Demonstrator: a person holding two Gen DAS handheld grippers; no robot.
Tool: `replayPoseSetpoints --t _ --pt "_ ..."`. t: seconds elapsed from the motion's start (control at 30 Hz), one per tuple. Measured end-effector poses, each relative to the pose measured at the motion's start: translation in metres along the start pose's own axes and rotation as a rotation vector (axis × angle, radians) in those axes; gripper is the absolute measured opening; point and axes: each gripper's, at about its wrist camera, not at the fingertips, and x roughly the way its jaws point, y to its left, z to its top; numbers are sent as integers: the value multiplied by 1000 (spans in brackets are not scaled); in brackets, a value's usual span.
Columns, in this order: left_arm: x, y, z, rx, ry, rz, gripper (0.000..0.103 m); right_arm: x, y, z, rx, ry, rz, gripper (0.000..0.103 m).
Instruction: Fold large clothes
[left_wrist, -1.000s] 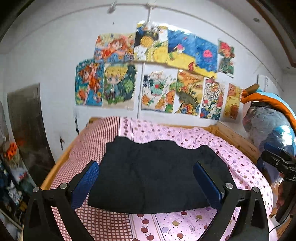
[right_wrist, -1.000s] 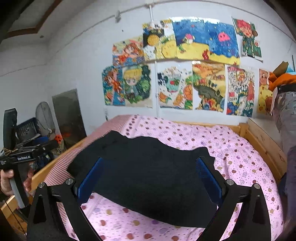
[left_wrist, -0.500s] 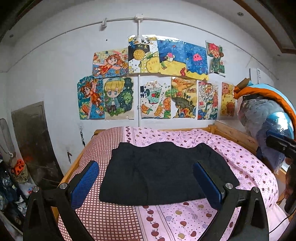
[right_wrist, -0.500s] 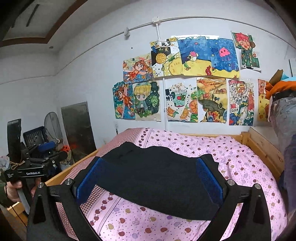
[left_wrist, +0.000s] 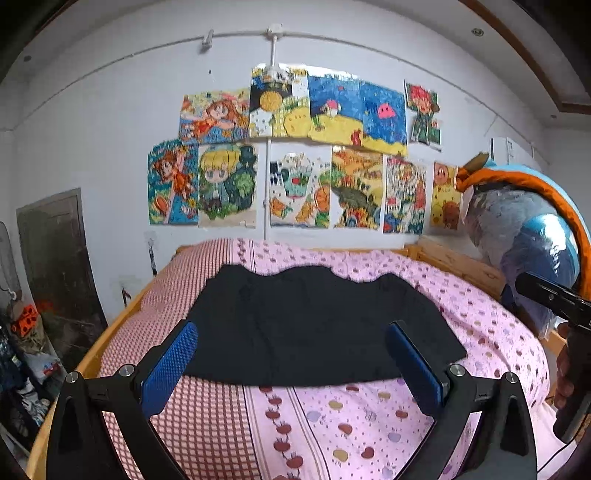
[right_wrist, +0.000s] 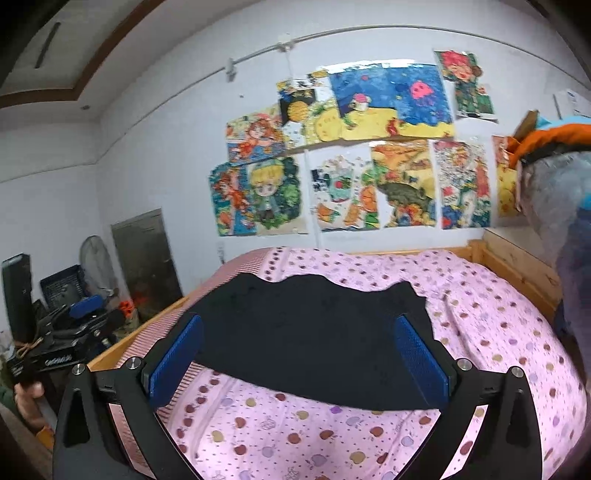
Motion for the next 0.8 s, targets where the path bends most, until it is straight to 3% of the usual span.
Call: replayPoseSetpoints --t 0.33,0.8 --pt "1 -15 -23 93 -49 23 103 21 2 -45 16 38 -34 101" --pt "19 -12 -53 109 24 51 103 35 18 -62 -67 119 -55 101"
